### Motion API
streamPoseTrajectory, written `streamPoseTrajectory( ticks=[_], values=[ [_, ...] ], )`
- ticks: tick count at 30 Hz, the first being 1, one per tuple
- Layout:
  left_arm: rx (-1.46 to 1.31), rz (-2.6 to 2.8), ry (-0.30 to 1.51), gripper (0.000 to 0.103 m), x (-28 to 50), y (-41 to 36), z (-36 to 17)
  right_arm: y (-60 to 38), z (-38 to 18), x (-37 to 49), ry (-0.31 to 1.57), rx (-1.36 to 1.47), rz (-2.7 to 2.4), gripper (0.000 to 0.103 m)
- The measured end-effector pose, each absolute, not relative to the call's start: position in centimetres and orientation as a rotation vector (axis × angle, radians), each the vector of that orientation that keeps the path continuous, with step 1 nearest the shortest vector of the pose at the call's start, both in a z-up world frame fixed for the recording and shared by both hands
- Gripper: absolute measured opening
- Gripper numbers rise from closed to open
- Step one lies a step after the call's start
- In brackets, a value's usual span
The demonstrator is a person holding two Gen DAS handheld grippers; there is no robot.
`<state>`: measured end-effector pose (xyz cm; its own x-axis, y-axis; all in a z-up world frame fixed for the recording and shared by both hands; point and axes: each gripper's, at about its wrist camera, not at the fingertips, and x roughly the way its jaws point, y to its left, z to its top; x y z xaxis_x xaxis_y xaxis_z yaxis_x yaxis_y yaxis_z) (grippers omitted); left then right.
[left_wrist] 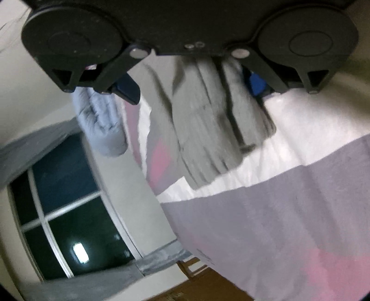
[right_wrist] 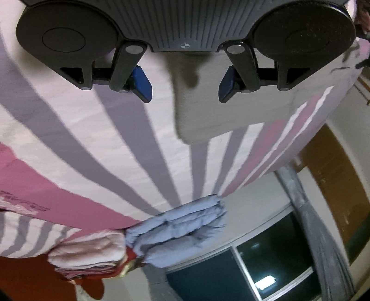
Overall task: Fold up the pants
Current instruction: 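Grasp the pant cuffs with the left gripper and fold them over the pants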
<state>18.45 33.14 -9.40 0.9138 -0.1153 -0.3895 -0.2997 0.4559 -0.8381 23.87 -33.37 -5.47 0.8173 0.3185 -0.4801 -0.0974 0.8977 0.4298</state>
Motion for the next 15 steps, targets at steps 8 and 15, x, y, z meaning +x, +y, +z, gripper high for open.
streamPoseTrajectory(
  ticks=[8, 15],
  values=[
    [-1.140, 0.081, 0.395, 0.032, 20.1, 33.8, -10.7, -35.9, -6.3, 22.6, 0.568, 0.475, 0.121, 0.064],
    [-1.017, 0.081, 0.421, 0.022, 19.9, 32.9, -8.3, -36.4, -6.3, 22.4, 0.560, 0.493, 0.112, 0.064]
  ],
)
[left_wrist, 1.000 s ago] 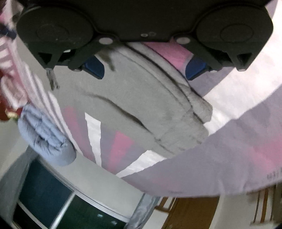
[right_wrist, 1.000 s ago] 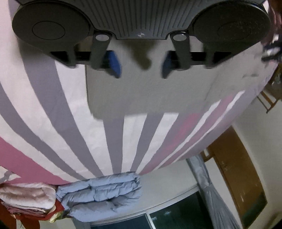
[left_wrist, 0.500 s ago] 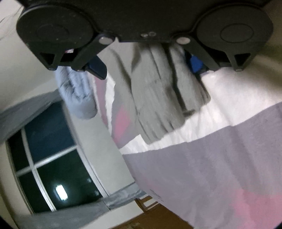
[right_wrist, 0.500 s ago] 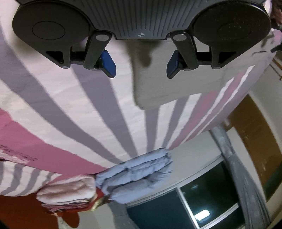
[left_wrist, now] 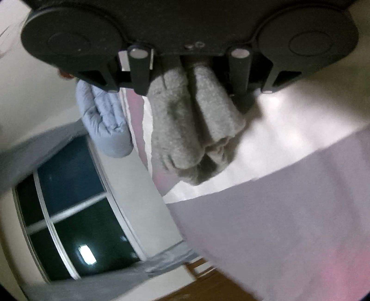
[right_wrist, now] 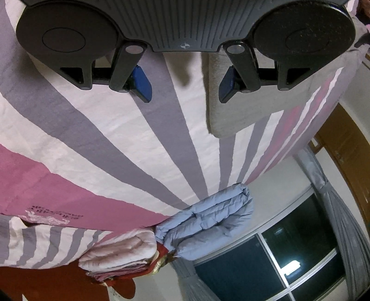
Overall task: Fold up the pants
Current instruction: 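Grasp the pant cuffs with the left gripper and fold them over the pants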
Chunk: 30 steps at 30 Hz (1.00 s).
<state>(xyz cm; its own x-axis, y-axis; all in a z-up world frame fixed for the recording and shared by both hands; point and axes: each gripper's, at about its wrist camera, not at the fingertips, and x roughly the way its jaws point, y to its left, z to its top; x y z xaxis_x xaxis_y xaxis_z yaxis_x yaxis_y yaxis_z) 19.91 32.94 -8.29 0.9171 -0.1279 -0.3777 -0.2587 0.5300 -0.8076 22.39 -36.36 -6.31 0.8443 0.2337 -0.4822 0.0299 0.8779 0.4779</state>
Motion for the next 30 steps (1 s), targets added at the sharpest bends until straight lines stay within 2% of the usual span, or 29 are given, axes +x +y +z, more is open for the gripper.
streamPoseTrajectory(
  ticks=[7, 13, 20, 27, 30],
  values=[
    [-0.657, -0.037, 0.386, 0.021, 23.5, 26.0, 1.5, -37.8, -6.4, 21.8, 0.543, 0.577, 0.094, 0.064],
    [-0.417, -0.123, 0.423, 0.021, 26.6, 16.3, 5.1, -39.2, -6.2, 21.0, 0.525, 0.576, 0.089, 0.065],
    [-0.237, -0.305, 0.464, 0.021, 28.6, 3.5, 4.4, -41.7, -6.8, 21.1, 0.528, 0.672, 0.064, 0.066],
    [-0.139, -0.418, 0.545, 0.021, 29.0, -4.7, 1.2, -41.2, -6.1, 22.9, 0.475, 0.504, 0.018, 0.066],
    [-0.086, -0.440, 0.588, 0.021, 28.6, -7.6, -0.6, -41.9, -7.0, 23.2, 0.495, 0.518, -0.029, 0.066]
  ],
)
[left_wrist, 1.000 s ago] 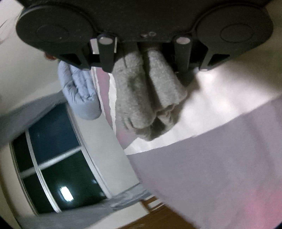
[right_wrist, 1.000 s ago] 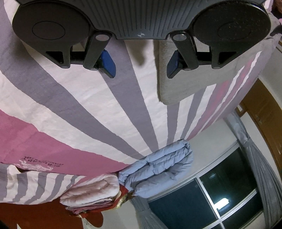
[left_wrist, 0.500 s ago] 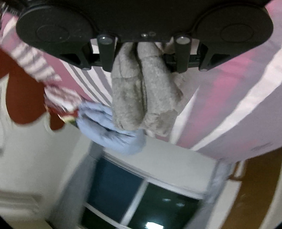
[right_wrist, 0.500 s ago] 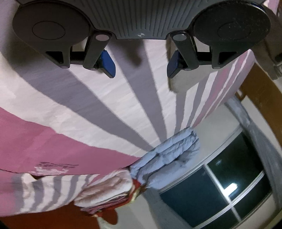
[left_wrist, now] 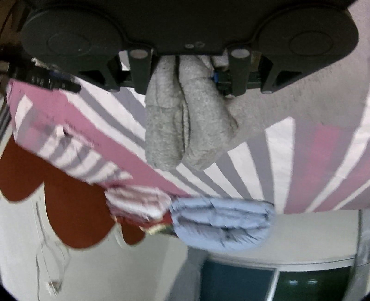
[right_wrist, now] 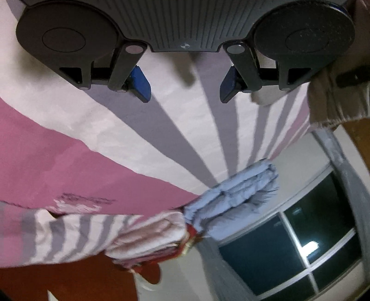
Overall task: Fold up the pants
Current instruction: 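Grasp the pant cuffs with the left gripper and fold them over the pants, then open the left gripper and lift it away from the pants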
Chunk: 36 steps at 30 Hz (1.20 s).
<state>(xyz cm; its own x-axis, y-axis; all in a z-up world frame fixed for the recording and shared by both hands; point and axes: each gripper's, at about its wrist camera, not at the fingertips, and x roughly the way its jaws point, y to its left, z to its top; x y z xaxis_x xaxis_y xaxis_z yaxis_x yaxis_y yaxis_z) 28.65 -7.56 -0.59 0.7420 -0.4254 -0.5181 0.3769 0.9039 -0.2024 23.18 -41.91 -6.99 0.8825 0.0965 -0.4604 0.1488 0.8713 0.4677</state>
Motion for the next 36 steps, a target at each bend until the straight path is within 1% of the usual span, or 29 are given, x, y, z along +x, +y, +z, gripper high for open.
streamPoseTrajectory(
  ticks=[5, 7, 8, 9, 10, 12, 13, 14, 15, 25, 28, 31, 36],
  values=[
    [0.008, -0.409, 0.629, 0.022, 27.7, -9.6, -2.6, -43.2, -7.6, 23.4, 0.495, 0.530, -0.101, 0.066],
    [0.071, -0.389, 0.634, 0.024, 27.4, -10.5, -2.9, -43.4, -8.0, 23.5, 0.507, 0.553, -0.107, 0.067],
    [0.108, -0.380, 0.637, 0.029, 27.3, -11.1, -3.1, -43.6, -8.0, 23.7, 0.510, 0.558, -0.107, 0.067],
    [0.136, -0.372, 0.639, 0.039, 27.3, -11.6, -3.1, -43.5, -8.0, 23.7, 0.511, 0.555, -0.107, 0.067],
    [0.155, -0.375, 0.642, 0.044, 27.1, -11.9, -3.2, -43.5, -7.9, 23.7, 0.511, 0.553, -0.104, 0.069],
    [0.116, -0.403, 0.646, 0.088, 27.0, -12.0, -2.9, -43.5, -7.9, 23.6, 0.510, 0.553, -0.100, 0.070],
    [0.083, -0.410, 0.647, 0.088, 26.9, -11.9, -2.8, -43.5, -7.9, 23.5, 0.510, 0.553, -0.102, 0.071],
    [0.081, -0.410, 0.649, 0.085, 26.9, -12.1, -2.7, -43.5, -7.8, 23.5, 0.510, 0.552, -0.106, 0.071],
    [0.087, -0.405, 0.647, 0.084, 26.8, -12.4, -2.7, -43.5, -7.8, 23.5, 0.511, 0.551, -0.107, 0.071],
    [0.080, -0.404, 0.601, 0.083, 25.7, -11.9, -1.5, -43.3, -7.7, 23.3, 0.520, 0.534, -0.109, 0.071],
    [0.070, -0.387, 0.540, 0.084, 24.6, -9.0, 0.0, -43.2, -7.6, 23.1, 0.524, 0.538, -0.084, 0.071],
    [0.048, -0.309, 0.489, 0.087, 23.4, -4.2, 1.1, -42.7, -6.8, 22.7, 0.515, 0.583, 0.054, 0.071],
    [-0.020, -0.150, 0.489, 0.087, 21.9, 4.2, 0.9, -39.0, -4.9, 22.3, 0.511, 0.602, 0.274, 0.070]
  ],
)
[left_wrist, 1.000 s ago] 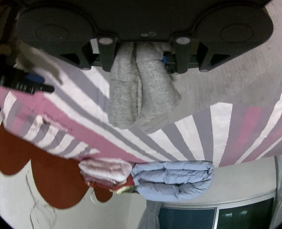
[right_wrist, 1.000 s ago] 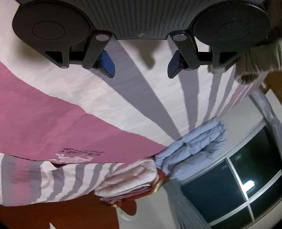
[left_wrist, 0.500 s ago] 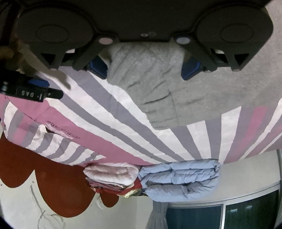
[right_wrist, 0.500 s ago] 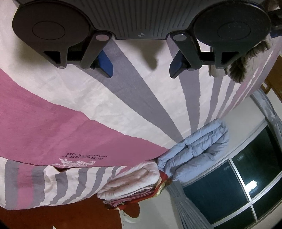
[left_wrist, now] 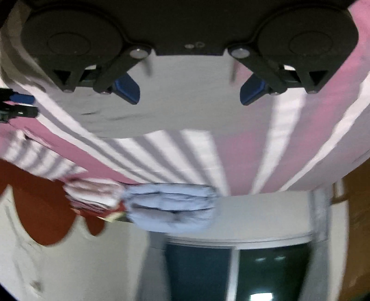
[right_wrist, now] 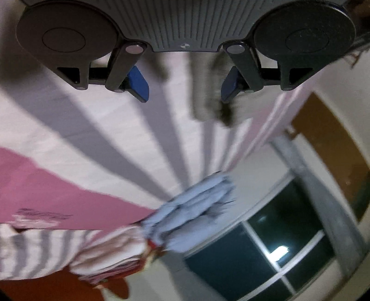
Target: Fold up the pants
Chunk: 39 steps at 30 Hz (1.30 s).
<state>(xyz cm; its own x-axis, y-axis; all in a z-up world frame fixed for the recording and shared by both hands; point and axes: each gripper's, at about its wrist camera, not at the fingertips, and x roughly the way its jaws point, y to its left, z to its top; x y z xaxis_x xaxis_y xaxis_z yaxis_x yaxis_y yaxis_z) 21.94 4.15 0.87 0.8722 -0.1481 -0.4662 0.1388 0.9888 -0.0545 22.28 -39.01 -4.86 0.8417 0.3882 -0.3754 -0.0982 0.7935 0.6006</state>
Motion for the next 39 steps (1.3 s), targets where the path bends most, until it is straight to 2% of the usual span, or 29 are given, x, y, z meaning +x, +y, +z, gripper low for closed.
streamPoseTrajectory(
  ticks=[6, 8, 11, 22, 27, 30, 39],
  values=[
    [-0.102, 0.028, 0.548, 0.086, 20.6, 10.9, -1.4, -35.2, -5.1, 22.9, 0.563, 0.646, 0.386, 0.069],
    [-0.118, 0.045, 0.562, 0.086, 20.0, 11.7, -2.3, -34.4, -5.3, 23.0, 0.584, 0.650, 0.430, 0.058],
    [-0.130, 0.071, 0.595, 0.086, 19.6, 12.3, -3.8, -33.3, -6.0, 24.0, 0.660, 0.653, 0.418, 0.056],
    [-0.146, 0.071, 0.651, 0.087, 20.2, 13.6, -5.4, -31.9, -6.8, 25.1, 0.731, 0.787, 0.394, 0.057],
    [-0.150, 0.066, 0.654, 0.088, 20.2, 13.6, -5.7, -31.3, -7.2, 27.5, 0.778, 0.845, 0.386, 0.068],
    [-0.147, 0.062, 0.655, 0.088, 20.2, 13.6, -5.7, -30.5, -6.7, 28.0, 0.763, 0.806, 0.381, 0.071],
    [-0.150, 0.055, 0.657, 0.089, 20.2, 13.8, -5.9, -30.8, -7.4, 26.4, 0.754, 0.818, 0.374, 0.071]
  ],
)
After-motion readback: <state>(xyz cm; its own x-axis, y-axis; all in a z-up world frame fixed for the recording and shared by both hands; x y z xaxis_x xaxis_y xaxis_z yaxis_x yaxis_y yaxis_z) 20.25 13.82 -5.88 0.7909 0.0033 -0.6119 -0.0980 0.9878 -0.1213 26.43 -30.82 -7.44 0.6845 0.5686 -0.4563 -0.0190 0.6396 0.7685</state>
